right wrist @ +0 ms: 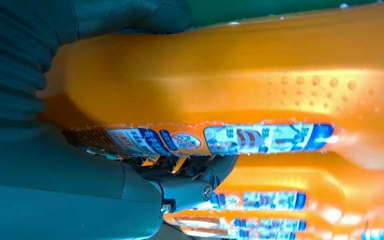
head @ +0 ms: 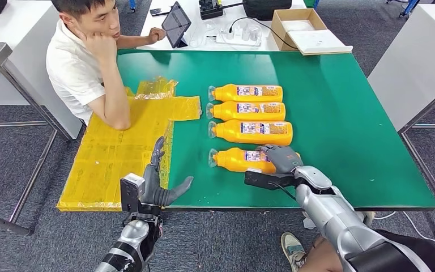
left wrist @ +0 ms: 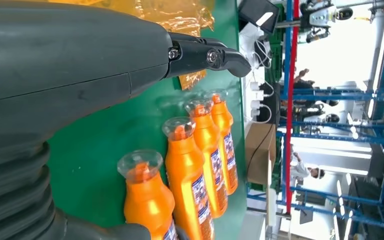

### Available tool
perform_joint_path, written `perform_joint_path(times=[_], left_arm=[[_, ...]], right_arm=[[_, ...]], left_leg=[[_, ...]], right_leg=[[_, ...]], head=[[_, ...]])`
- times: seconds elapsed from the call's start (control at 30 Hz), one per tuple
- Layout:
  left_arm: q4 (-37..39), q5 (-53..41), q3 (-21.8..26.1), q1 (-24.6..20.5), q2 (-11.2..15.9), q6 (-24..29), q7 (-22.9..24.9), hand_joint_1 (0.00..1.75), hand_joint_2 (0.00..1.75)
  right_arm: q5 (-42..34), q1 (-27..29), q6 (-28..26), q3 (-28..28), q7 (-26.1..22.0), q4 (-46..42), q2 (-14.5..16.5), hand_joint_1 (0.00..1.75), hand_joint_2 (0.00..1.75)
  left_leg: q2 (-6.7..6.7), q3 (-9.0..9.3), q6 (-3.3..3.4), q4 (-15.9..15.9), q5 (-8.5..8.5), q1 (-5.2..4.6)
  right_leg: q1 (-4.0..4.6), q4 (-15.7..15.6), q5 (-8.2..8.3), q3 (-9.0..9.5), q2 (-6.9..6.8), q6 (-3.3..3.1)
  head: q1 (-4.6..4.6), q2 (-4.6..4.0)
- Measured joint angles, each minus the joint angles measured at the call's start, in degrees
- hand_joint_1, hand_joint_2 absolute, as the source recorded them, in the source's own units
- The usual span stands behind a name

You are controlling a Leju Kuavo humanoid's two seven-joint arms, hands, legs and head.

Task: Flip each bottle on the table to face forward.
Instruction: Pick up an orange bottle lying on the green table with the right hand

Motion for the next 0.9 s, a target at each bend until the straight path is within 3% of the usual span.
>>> perform_joint_path(times=[0.1,0.2,0.27,0.37,0.5,0.9], left_arm=[[-0.48,2.35,0.31,0.46,-0.04,-0.93,0.82,0.00,1.75],[-1.83,6.44,-0.18,1.76,-0.48,-5.87,4.13,0.00,1.75],[-2.46,10.54,-1.45,2.80,-1.04,-9.14,6.94,0.00,1.75],[-3.05,18.07,-4.20,4.21,-1.67,-11.65,10.21,0.00,1.75],[-3.61,21.44,-6.20,4.64,-1.69,-12.04,11.67,0.00,1.75],[-4.40,23.02,-7.86,4.75,-1.44,-12.24,12.53,0.00,1.75]], right_arm=[[-8.09,2.65,-3.35,-1.76,-5.38,-2.58,0.21,1.74,1.75],[-19.38,8.52,-7.29,-5.60,-13.43,-10.21,1.70,1.74,1.75],[-23.44,12.51,-9.57,-7.86,-15.98,-16.64,3.35,1.73,1.75],[-25.50,17.46,-13.31,-9.31,-17.24,-26.13,5.78,1.73,1.75],[-26.01,20.68,-15.33,-9.83,-17.84,-33.74,7.04,1.73,1.75],[-26.80,22.57,-15.88,-10.30,-18.73,-38.75,7.44,1.71,1.75]], left_leg=[[0.02,-0.01,0.00,0.00,-0.01,0.01],[0.03,-0.09,0.00,0.00,-0.04,0.02],[0.01,-0.21,0.00,0.00,-0.04,0.02],[-0.02,-0.39,-0.01,0.00,-0.04,0.07],[-0.04,-0.44,-0.01,-0.01,-0.03,0.10],[-0.02,-0.43,0.00,-0.01,-0.02,0.02]], right_leg=[[0.01,0.01,0.00,0.03,0.00,0.00],[0.02,0.02,0.00,-0.04,0.00,0.00],[0.03,0.02,-0.01,-0.17,0.00,0.00],[0.07,0.03,-0.03,-0.36,-0.01,-0.01],[0.07,0.02,-0.03,-0.38,0.00,-0.02],[0.01,0.02,-0.01,-0.38,0.00,0.00]], head=[[0.02,0.00],[0.02,0.00],[0.01,0.00],[-0.02,0.00],[0.01,0.00],[-0.01,0.00]])
